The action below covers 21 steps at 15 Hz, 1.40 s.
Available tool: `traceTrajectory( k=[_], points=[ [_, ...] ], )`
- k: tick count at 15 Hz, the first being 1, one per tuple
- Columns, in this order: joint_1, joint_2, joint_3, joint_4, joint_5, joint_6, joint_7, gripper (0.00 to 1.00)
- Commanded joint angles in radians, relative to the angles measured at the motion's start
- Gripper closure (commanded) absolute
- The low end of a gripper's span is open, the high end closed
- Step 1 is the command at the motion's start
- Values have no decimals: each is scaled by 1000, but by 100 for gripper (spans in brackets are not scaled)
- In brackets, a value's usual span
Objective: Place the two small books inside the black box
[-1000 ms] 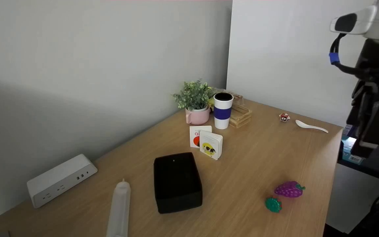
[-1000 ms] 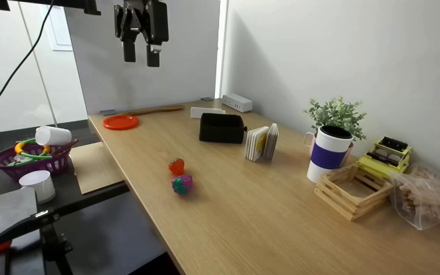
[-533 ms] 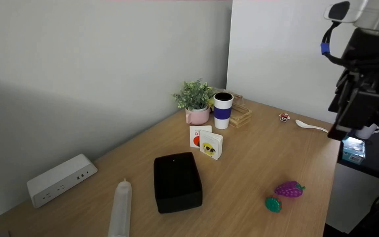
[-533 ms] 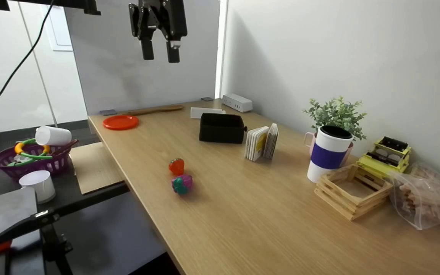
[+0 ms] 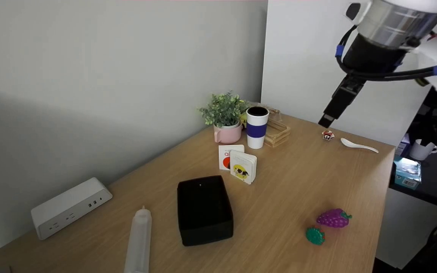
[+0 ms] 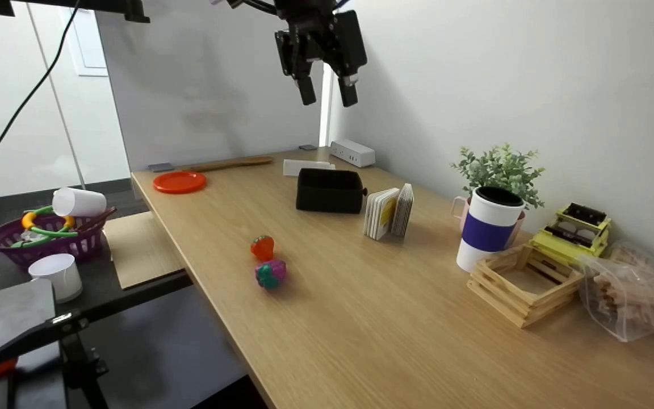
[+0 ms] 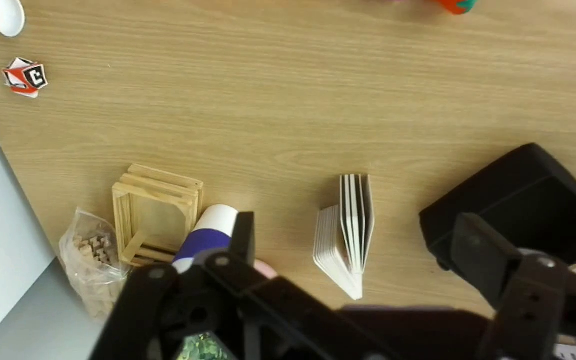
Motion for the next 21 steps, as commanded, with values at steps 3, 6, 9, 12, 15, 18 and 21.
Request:
traceTrajectory(
  k=[3, 6, 9, 12, 15, 18, 21],
  points=[
    [6, 99, -48, 38, -7, 81, 27, 0],
    [11, 135, -57, 60, -5, 96, 32, 0],
    [16, 147, -56, 75, 9, 93, 21, 0],
    [13, 191, -61, 116, 60, 91, -39, 0],
    [9, 258, -74, 176, 101, 106, -82, 0],
    [9, 349, -81, 264, 170, 90, -143, 0],
    [4, 459, -62, 383, 268, 39, -248, 0]
  ],
)
